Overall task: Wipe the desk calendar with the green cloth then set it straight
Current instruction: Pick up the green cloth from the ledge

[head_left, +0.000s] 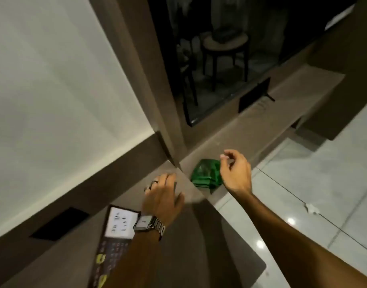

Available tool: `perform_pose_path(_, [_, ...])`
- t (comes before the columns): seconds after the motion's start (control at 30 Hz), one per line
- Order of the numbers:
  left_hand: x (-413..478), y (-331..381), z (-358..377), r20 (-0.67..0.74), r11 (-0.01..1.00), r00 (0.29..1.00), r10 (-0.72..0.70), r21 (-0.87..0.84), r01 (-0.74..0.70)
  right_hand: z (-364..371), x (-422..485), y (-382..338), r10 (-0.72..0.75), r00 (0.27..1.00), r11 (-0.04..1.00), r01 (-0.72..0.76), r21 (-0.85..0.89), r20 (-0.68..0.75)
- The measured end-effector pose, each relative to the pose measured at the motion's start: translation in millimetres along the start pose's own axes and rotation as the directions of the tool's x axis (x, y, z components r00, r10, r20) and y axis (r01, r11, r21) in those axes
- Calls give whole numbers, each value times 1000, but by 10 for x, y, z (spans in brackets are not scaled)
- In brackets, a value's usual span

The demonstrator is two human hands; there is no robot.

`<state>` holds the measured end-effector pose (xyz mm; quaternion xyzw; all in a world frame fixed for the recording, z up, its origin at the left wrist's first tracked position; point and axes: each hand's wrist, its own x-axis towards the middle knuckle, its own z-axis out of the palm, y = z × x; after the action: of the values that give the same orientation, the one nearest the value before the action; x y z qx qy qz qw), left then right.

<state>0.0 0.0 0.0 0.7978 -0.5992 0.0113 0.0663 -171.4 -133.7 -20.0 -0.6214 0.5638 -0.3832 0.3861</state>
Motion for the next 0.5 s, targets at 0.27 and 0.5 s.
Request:
perform_pose_path(0.27, [198, -172, 1346, 305, 993, 946, -113, 6, 117, 681, 411, 1041, 331, 934, 934, -305, -184, 132])
perform_pose_path(0.5, [149, -232, 1655, 253, 990, 957, -141, 12, 143, 1161, 551, 1283, 403, 912, 888, -368, -275, 82])
